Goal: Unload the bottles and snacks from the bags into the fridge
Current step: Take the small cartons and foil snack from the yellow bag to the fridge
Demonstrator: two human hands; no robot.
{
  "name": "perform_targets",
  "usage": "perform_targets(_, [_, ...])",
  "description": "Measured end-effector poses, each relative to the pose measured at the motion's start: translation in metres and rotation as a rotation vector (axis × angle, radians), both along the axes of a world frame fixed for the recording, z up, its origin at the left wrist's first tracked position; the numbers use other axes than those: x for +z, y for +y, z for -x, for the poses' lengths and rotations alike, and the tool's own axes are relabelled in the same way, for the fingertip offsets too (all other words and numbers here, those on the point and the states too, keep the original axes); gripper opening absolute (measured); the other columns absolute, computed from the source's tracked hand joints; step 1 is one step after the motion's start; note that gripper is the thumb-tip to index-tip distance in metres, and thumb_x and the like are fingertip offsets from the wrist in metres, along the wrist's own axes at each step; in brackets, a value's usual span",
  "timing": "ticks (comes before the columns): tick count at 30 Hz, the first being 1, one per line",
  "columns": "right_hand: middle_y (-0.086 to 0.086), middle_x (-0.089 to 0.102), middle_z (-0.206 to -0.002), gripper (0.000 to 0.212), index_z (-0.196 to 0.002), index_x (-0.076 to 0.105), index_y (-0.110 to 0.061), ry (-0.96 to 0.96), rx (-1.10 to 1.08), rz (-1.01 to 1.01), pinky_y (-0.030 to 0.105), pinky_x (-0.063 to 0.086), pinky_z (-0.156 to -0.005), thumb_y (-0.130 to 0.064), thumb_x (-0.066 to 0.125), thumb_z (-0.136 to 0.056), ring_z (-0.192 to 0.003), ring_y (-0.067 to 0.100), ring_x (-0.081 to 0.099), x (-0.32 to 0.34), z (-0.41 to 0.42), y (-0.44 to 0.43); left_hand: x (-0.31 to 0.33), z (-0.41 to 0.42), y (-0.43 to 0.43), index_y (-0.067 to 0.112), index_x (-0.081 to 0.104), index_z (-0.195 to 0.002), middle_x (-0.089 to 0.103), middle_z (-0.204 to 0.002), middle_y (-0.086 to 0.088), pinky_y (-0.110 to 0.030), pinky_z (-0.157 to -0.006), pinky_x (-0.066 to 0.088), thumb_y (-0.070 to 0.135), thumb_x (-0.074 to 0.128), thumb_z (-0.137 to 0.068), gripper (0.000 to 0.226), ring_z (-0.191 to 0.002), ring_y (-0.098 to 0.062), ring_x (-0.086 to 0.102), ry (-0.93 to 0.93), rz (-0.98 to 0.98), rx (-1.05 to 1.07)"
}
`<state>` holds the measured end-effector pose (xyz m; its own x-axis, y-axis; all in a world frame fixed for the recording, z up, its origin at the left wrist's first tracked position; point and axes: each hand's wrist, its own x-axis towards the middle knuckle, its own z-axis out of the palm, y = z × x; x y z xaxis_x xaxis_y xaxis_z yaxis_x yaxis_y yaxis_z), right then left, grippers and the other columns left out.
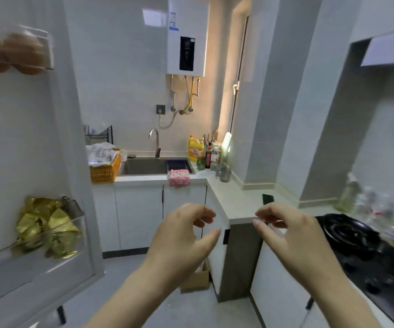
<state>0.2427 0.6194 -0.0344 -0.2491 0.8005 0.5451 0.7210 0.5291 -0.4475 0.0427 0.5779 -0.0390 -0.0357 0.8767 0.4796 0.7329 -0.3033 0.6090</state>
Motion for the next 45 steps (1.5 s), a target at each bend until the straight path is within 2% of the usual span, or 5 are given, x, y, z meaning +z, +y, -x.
perform_targets(4, [-0.017,0.065,-0.088,0.010,-0.094,0.068,-0.027,0.027,-0.172,-0.002,0.020,0.052,-0.077,-0.026,0.069,-0.084,-0.085,-0.003,0.060,-0.001,-0.084,0.005,-0.001,-0.082,0.039,0.036,0.059,-0.107,0.058,-0.100,0.023,-0.007,-0.079,0.047,0.041,0.062,-0.085,0.022,-0.092,0.009,0.054,-0.032,0.005,-0.160])
perform_targets(12, [-0.017,0.065,-0.088,0.010,-0.088,0.066,-0.032,0.098,-0.471,0.055,0.004,0.042,-0.066,-0.025,0.071,-0.083,-0.082,-0.007,0.060,-0.012,-0.225,-0.017,-0.013,-0.233,0.079,0.037,0.062,-0.106,0.062,-0.097,0.023,-0.022,-0.085,0.053,0.040,0.063,-0.084,0.022,-0.093,0.008,0.057,-0.061,0.051,-0.473])
perform_targets(19, [-0.015,0.067,-0.082,0.012,-0.081,0.066,-0.031,0.186,-0.765,0.035,0.020,0.051,-0.071,-0.022,0.073,-0.081,-0.080,-0.001,0.062,-0.026,-0.313,-0.039,-0.017,-0.341,0.102,0.035,0.064,-0.104,0.063,-0.097,0.021,-0.015,-0.082,0.051,0.037,0.064,-0.084,0.021,-0.092,0.008,0.057,-0.013,0.068,-0.717])
perform_targets(33, [-0.015,0.067,-0.082,0.011,-0.083,0.068,-0.025,0.286,-1.223,-0.017,0.034,0.055,-0.078,-0.015,0.072,-0.080,-0.080,0.005,0.063,-0.051,-0.396,-0.048,-0.030,-0.492,0.163,0.027,0.069,-0.097,0.067,-0.090,0.016,-0.015,-0.078,0.051,0.030,0.067,-0.081,0.017,-0.084,0.007,0.060,-0.043,0.182,-1.168])
perform_targets(45, [-0.012,0.067,-0.082,0.010,-0.085,0.069,-0.024,0.326,-1.395,-0.004,0.030,0.055,-0.080,-0.016,0.072,-0.080,-0.080,0.004,0.063,-0.078,-0.468,-0.060,-0.059,-0.593,0.172,0.025,0.069,-0.092,0.067,-0.085,0.015,-0.016,-0.073,0.049,0.025,0.069,-0.079,0.013,-0.079,0.002,0.060,-0.022,0.267,-1.350])
